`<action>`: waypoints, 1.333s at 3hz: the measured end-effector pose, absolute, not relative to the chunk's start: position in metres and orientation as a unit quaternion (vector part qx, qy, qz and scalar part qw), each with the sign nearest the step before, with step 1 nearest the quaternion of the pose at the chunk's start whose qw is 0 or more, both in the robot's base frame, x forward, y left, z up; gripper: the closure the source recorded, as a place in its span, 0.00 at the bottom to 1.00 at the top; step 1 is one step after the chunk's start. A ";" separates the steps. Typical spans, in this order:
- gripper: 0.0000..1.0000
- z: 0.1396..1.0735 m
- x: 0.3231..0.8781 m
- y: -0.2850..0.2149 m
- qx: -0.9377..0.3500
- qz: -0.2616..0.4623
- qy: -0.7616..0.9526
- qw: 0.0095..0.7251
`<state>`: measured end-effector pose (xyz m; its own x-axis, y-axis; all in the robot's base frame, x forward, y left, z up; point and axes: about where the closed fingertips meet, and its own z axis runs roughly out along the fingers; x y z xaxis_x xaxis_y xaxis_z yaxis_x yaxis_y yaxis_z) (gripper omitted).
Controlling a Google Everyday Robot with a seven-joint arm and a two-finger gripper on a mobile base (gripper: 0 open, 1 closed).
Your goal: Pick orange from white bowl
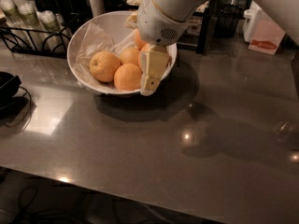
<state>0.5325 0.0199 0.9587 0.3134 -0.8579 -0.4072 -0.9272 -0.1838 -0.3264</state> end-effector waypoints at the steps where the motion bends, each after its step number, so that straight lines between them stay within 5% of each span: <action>1: 0.00 0.960 0.533 0.023 -0.765 0.064 0.582 0.269; 4: 0.00 0.969 0.551 0.066 -0.735 0.134 0.573 0.336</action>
Offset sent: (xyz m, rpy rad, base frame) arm 0.0215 0.0497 0.0095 0.1960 -0.0147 0.0198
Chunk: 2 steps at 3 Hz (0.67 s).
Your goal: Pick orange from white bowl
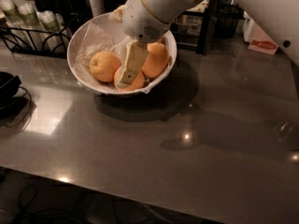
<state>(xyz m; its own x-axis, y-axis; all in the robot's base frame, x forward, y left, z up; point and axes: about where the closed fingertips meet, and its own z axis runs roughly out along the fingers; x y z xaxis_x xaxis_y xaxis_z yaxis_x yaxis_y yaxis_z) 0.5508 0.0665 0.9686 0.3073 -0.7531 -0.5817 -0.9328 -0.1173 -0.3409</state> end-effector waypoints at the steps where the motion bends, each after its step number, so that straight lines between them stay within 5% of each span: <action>1: 0.00 0.968 0.552 0.068 -0.727 0.126 0.581 0.343; 2: 0.00 0.958 0.562 0.088 -0.707 0.144 0.591 0.361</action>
Offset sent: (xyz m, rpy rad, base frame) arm 0.0301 0.0426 -0.0216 0.1509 0.0198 -0.1085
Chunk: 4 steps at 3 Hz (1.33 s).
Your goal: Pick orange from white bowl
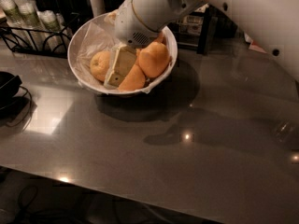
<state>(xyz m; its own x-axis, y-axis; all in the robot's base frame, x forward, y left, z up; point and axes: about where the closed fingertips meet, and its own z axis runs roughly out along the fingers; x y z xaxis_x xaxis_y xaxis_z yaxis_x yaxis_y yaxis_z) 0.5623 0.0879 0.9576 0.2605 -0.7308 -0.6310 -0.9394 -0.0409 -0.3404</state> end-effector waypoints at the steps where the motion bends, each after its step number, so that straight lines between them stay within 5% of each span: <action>1: 0.00 0.953 0.577 0.107 -0.687 0.149 0.601 0.380; 3: 0.00 0.958 0.600 0.123 -0.691 0.122 0.599 0.386; 4: 0.12 0.958 0.600 0.123 -0.691 0.122 0.599 0.386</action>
Offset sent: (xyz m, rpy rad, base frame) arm 0.0447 0.0422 -0.0025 0.0454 -0.0410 -0.0784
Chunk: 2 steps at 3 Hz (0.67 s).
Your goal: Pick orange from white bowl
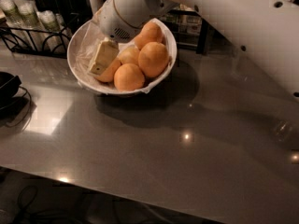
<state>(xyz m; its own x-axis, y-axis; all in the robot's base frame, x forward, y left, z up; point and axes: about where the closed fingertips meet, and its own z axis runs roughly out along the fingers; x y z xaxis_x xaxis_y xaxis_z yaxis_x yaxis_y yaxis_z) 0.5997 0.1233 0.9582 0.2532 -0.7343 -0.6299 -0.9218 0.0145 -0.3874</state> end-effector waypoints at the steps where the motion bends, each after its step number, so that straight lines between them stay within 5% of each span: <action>1: 0.24 0.958 0.600 0.123 -0.691 0.122 0.599 0.385; 2: 0.28 0.958 0.600 0.123 -0.691 0.122 0.599 0.385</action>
Offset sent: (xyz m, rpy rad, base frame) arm 0.0000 0.0000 0.0000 0.0000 0.0000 0.0000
